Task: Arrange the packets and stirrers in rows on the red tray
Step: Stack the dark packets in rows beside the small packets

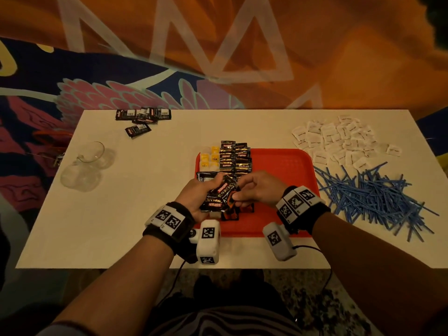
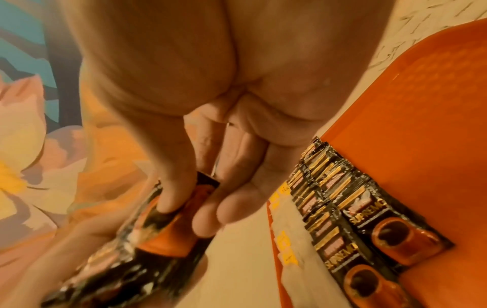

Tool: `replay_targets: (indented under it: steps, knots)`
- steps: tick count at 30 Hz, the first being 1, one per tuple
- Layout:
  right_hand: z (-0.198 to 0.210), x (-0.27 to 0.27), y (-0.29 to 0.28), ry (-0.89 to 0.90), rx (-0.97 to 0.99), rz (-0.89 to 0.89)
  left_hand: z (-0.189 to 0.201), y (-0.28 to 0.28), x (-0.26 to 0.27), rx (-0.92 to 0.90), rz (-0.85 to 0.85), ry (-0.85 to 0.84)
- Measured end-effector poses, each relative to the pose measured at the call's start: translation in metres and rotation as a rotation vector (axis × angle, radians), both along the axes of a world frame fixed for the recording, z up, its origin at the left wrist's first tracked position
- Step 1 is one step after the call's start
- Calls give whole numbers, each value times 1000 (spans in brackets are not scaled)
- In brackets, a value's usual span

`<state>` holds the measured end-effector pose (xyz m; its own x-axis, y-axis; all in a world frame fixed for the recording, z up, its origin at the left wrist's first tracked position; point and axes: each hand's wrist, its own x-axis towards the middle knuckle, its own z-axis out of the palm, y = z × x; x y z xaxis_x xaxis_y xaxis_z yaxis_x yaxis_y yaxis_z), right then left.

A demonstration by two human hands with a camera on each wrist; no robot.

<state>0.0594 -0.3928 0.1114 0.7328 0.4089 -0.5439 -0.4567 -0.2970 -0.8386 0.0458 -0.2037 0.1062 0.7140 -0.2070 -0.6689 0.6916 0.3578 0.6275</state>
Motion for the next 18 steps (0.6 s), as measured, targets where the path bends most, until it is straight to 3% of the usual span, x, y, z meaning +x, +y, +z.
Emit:
replay_targets:
  steps: [5, 12, 18]
  knots:
    - [-38, 2, -18, -101, -343, -207, -18, 13, 6, 41, 248, 138]
    - [-89, -15, -33, 54, -644, -195, -39, 26, -12, 120, 231, 164]
    - [-116, -20, -31, 119, -671, -202, -47, 31, -21, 154, 204, 152]
